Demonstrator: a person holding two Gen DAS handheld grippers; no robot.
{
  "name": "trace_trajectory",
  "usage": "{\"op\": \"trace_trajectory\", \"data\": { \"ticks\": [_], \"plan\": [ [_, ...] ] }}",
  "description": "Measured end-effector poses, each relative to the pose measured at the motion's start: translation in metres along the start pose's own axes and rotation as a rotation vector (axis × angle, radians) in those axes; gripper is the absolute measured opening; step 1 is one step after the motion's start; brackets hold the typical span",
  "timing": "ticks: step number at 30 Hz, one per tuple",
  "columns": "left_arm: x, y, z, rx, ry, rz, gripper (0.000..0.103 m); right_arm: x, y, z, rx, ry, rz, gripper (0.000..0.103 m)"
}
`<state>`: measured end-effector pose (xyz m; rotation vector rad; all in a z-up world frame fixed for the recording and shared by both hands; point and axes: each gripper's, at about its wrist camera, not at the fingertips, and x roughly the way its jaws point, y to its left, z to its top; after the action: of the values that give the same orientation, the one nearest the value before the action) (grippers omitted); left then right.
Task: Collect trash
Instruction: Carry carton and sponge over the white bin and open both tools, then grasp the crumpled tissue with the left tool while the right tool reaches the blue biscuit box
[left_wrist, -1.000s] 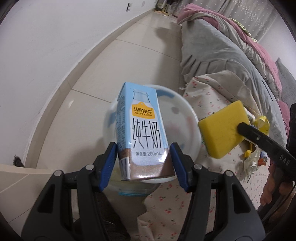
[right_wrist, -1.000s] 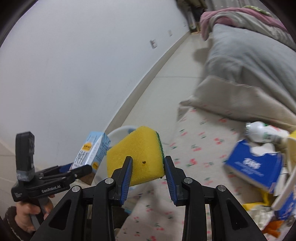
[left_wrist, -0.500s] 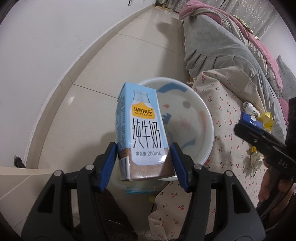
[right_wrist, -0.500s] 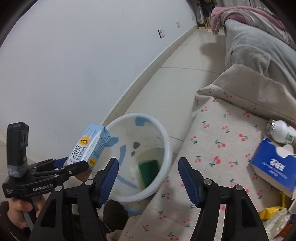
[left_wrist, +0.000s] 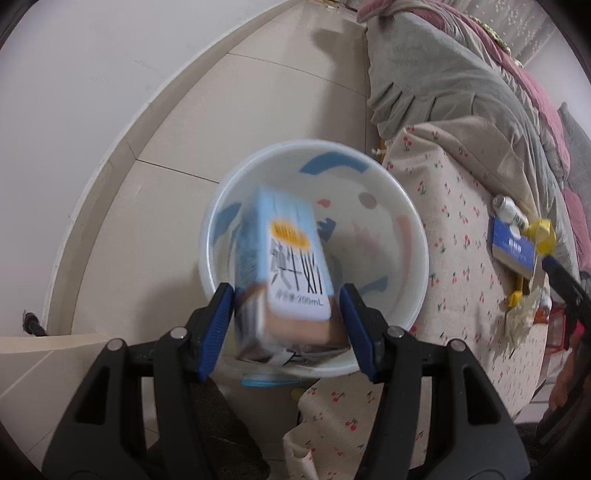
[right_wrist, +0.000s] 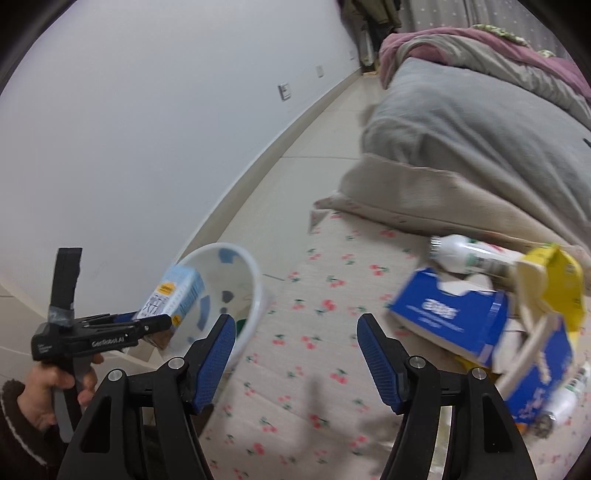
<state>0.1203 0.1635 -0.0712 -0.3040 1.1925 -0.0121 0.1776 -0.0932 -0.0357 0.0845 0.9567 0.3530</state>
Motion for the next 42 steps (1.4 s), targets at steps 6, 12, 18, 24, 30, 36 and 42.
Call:
{"op": "trace_trajectory", "data": {
  "ticks": [6, 12, 18, 24, 30, 36, 42],
  "plan": [
    [-0.013, -0.012, 0.003, 0.007, -0.051, 0.009, 0.083, -0.030, -0.026, -0.004, 0.025, -0.031, -0.039, 0.070],
    [-0.012, -0.023, 0.002, 0.014, -0.033, 0.011, 0.086, -0.055, -0.047, -0.008, 0.059, -0.059, -0.066, 0.071],
    [-0.012, -0.041, 0.001, 0.034, -0.021, -0.008, 0.086, -0.074, -0.069, -0.013, 0.106, -0.066, -0.106, 0.071],
    [-0.014, -0.070, 0.001, 0.073, -0.017, -0.039, 0.088, -0.088, -0.094, -0.018, 0.160, -0.068, -0.155, 0.072],
    [-0.011, -0.100, -0.001, 0.120, 0.002, -0.064, 0.089, -0.097, -0.121, -0.025, 0.226, -0.057, -0.210, 0.072],
    [-0.007, -0.124, -0.002, 0.147, 0.023, -0.084, 0.089, -0.098, -0.144, -0.031, 0.276, -0.018, -0.260, 0.072],
    [-0.004, -0.152, -0.006, 0.178, 0.055, -0.138, 0.089, -0.097, -0.161, -0.035, 0.319, 0.012, -0.276, 0.072]
  ]
}}
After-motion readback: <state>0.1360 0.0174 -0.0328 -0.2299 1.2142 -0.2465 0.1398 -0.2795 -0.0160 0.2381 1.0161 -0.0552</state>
